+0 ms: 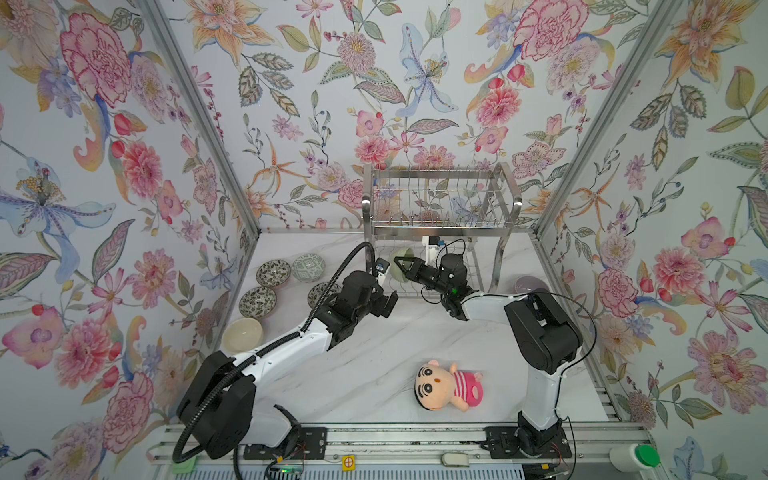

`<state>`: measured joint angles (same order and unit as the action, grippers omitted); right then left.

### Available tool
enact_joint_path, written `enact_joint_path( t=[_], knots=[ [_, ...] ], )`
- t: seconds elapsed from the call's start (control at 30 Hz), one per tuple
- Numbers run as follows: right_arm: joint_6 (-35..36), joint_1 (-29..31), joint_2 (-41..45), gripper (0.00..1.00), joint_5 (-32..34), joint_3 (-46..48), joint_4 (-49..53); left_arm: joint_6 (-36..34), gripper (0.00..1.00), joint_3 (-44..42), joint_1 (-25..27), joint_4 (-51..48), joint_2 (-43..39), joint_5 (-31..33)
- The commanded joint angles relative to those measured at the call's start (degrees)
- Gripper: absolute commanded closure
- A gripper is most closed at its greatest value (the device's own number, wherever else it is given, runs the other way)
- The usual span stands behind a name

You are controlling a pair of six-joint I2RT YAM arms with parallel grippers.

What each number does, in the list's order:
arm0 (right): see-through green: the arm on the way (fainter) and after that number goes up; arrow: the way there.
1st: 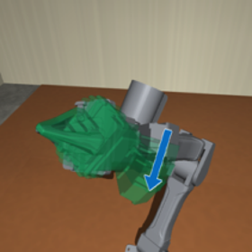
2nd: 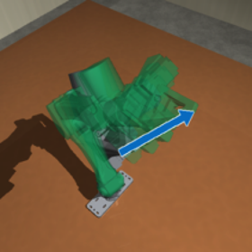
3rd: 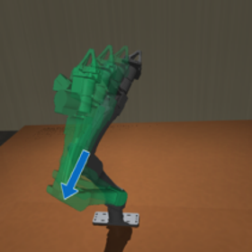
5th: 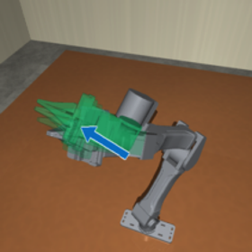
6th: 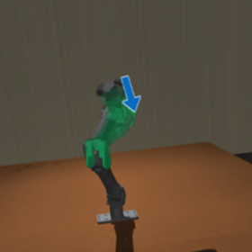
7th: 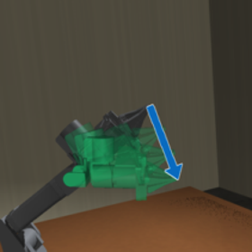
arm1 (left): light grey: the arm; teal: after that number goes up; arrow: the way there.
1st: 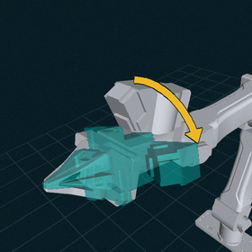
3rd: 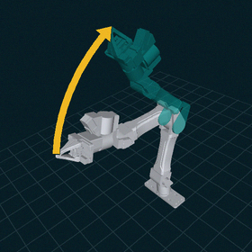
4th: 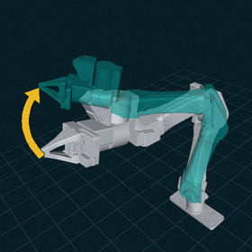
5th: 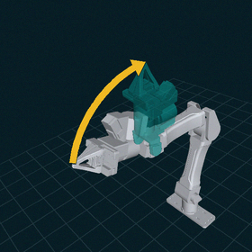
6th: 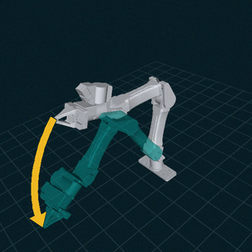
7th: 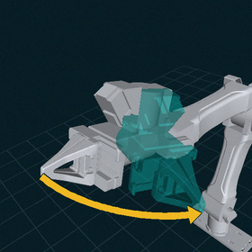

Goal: Load the bowls into the dish rack

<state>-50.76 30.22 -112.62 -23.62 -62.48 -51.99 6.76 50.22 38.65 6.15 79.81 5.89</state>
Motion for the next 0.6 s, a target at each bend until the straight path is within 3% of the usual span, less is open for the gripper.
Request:
enact_joint_path(
  t=[0.0,0.57],
  knots=[
    [-1.42,-0.54,-1.72,1.0,-0.29,-4.04,-6.54,-3.4,0.01,-3.38,0.58,4.47,-1.22,1.94],
    [-5.78,-0.69,-13.82,1.0,1.27,-16.66,-12.37,-5.8,0.01,-4.25,0.94,5.46,-1.95,5.1]
  ],
)
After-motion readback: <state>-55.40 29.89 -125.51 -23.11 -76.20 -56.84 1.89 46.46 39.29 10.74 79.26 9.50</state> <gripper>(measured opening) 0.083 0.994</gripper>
